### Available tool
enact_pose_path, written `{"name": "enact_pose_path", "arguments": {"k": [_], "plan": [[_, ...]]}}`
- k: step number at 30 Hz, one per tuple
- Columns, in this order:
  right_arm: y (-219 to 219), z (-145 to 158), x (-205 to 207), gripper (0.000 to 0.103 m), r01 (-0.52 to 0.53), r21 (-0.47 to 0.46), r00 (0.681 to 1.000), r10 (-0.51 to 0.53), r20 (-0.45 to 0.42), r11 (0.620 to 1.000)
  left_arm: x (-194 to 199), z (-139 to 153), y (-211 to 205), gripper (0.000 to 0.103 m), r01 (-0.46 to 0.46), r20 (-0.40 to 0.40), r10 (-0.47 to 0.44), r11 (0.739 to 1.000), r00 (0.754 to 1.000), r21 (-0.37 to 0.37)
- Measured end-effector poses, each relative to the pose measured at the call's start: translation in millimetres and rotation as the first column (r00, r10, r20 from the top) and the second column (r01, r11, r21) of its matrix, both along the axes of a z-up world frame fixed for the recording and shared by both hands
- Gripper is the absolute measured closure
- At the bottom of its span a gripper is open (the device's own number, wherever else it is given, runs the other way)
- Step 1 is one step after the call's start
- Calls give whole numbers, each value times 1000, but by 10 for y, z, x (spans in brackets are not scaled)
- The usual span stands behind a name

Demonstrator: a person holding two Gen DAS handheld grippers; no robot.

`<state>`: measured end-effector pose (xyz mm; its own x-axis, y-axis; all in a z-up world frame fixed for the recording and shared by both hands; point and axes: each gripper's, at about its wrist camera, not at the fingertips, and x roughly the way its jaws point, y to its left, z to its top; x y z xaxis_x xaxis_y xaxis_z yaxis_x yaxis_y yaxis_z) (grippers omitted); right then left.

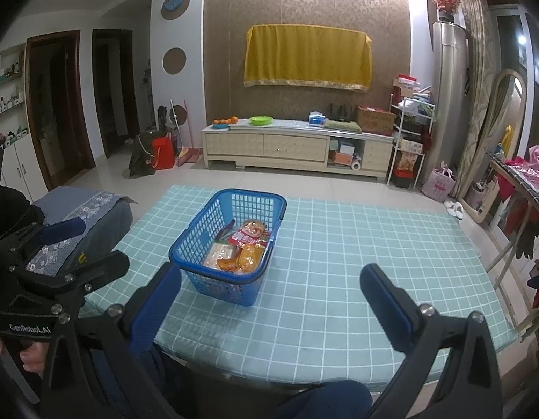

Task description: Organize snacks

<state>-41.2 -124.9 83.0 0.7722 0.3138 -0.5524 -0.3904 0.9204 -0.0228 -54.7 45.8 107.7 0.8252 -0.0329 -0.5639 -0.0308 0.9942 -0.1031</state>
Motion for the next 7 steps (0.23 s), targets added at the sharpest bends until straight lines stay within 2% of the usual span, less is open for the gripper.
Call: {"name": "enact_pose_path", "arguments": {"k": [7], "plan": [[-14, 6, -13, 0, -2, -3, 1000, 2, 6, 1000, -15, 11, 8, 0, 3, 6, -3, 1000, 1000, -2]]}}
